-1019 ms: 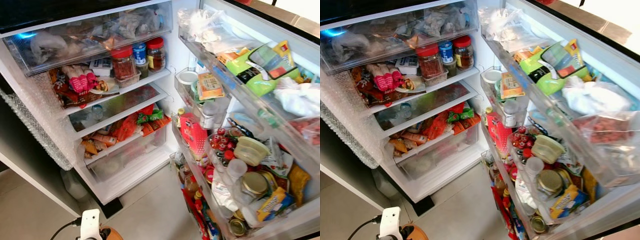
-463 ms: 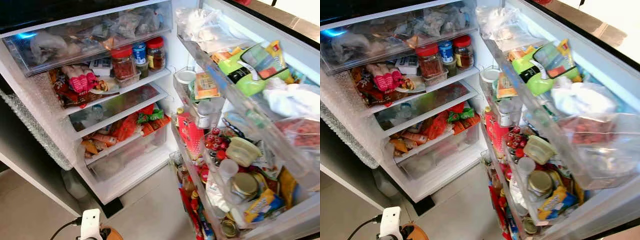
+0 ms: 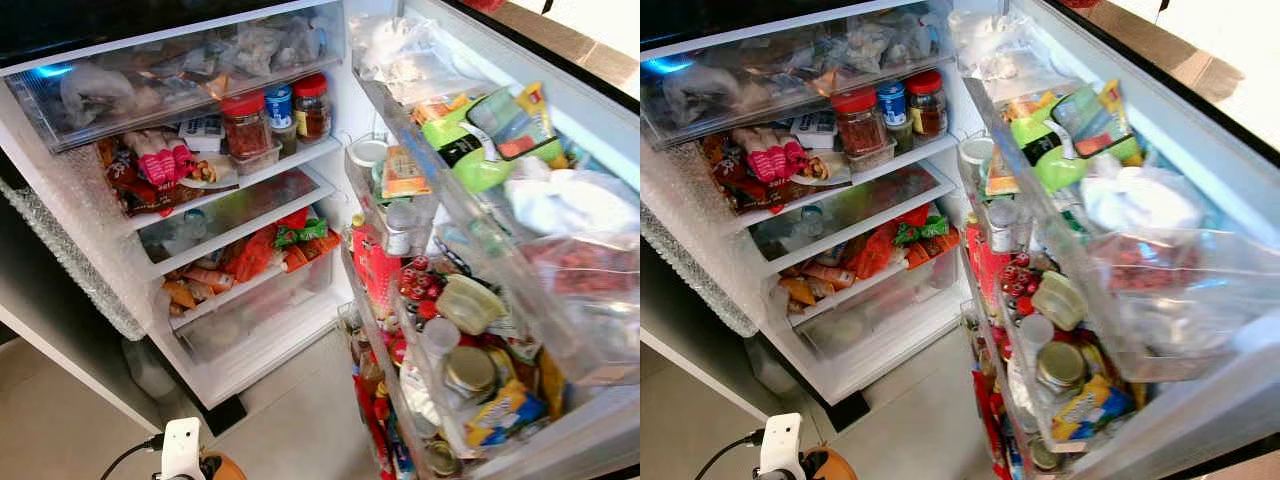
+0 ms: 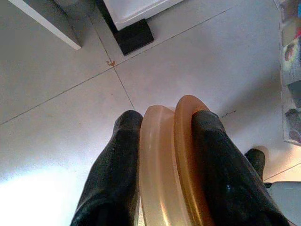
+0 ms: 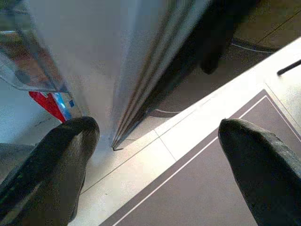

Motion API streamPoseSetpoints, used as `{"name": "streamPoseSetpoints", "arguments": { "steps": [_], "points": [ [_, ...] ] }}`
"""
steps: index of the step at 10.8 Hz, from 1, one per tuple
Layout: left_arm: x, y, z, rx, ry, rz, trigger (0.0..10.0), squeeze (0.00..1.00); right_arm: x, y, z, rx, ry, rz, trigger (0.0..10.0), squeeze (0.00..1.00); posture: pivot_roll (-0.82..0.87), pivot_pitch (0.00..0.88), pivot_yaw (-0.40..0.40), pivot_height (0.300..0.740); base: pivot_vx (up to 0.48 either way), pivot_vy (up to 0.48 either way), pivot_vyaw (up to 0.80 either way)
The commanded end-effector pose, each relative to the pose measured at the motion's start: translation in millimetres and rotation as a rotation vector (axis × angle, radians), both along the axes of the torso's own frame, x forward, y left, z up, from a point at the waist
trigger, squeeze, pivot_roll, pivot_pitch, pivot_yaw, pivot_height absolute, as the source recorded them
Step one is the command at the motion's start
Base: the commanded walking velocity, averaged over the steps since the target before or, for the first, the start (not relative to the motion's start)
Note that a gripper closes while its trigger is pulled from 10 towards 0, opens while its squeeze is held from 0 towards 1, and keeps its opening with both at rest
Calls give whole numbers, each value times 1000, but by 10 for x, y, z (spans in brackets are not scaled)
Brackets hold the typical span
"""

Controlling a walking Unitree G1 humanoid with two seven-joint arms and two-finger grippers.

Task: Restocking fridge

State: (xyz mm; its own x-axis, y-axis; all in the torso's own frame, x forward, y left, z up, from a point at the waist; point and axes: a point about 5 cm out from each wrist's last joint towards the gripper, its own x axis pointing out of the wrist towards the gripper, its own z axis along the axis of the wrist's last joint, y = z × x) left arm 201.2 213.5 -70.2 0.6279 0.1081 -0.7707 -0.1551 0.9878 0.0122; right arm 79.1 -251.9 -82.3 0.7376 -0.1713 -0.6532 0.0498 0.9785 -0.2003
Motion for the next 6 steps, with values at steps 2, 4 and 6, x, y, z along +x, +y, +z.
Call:
{"name": "streamPoseSetpoints", "arguments": {
  "steps": [2, 4, 6],
  "points": [
    [-78, 47, -36, 25, 36, -5, 10000, 0, -25, -11, 4, -7, -1, 2, 10000, 0, -46, 50, 22, 740, 0, 0, 0],
    [-75, 48, -34, 24, 35, -8, 10000, 0, 1389, -386, 641, -238, -239, -28, 10000, 0, -47, 47, 20, 740, 0, 0, 0],
    [-75, 48, -34, 24, 35, -7, 10000, 0, 1489, -453, 733, -244, -285, -167, 10000, 0, -46, 47, 21, 740, 0, 0, 0]
  ]
}}
